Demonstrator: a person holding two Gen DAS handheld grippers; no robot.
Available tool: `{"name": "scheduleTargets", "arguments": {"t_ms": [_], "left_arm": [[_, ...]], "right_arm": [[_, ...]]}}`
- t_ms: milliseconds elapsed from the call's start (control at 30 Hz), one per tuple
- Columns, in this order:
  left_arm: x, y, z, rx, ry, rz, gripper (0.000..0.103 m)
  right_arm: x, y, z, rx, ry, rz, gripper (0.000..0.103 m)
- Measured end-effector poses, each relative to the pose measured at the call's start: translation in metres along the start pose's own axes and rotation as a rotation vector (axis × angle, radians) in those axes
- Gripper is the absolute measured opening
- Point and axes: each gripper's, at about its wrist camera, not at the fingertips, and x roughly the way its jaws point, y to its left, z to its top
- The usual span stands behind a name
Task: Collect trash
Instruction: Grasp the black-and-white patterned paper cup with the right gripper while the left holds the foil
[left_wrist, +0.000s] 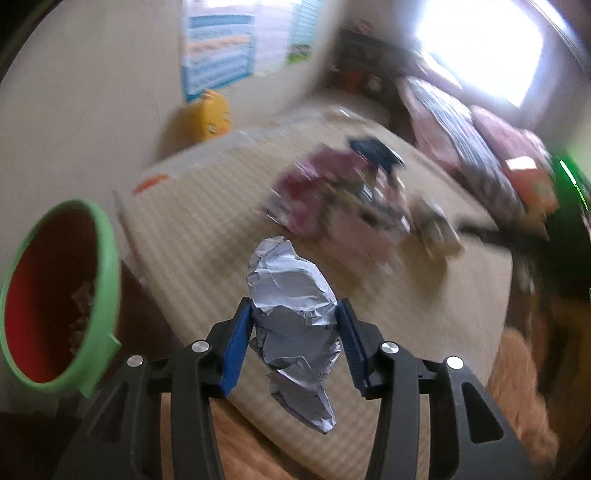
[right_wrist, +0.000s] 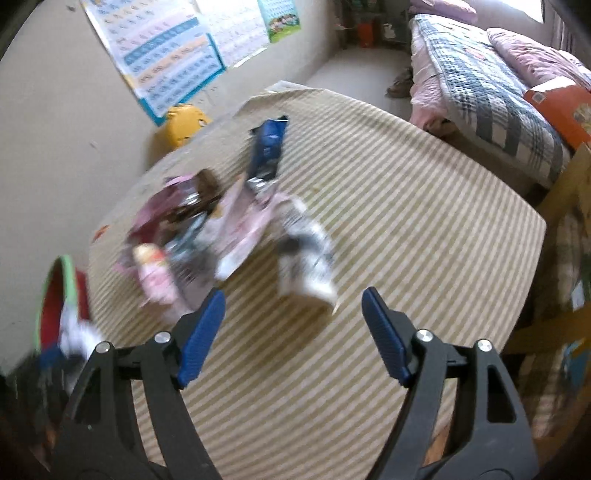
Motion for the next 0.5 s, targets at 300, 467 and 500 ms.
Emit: {"name": "scheduleTargets", "arguments": {"t_ms": [300, 467, 500], "left_arm": [[0.003, -0.029, -0.012, 0.084, 0.043, -0.064, 0.045], [0.012, -0.033, -0.014, 0.089, 0.079, -0.071, 0.046], [0.013, -0.034, -0.015, 0.090, 0.082, -0.072, 0.047]], "right_arm": [[0.046, 0.003, 0.007, -0.054, 0.085, -0.027, 0.044], [0.022, 0.007, -0.018, -0.071, 0.086, 0.028, 0.044], [0.017, 0.007, -0.024, -0.074, 0.089, 0.032, 0.044]]}}
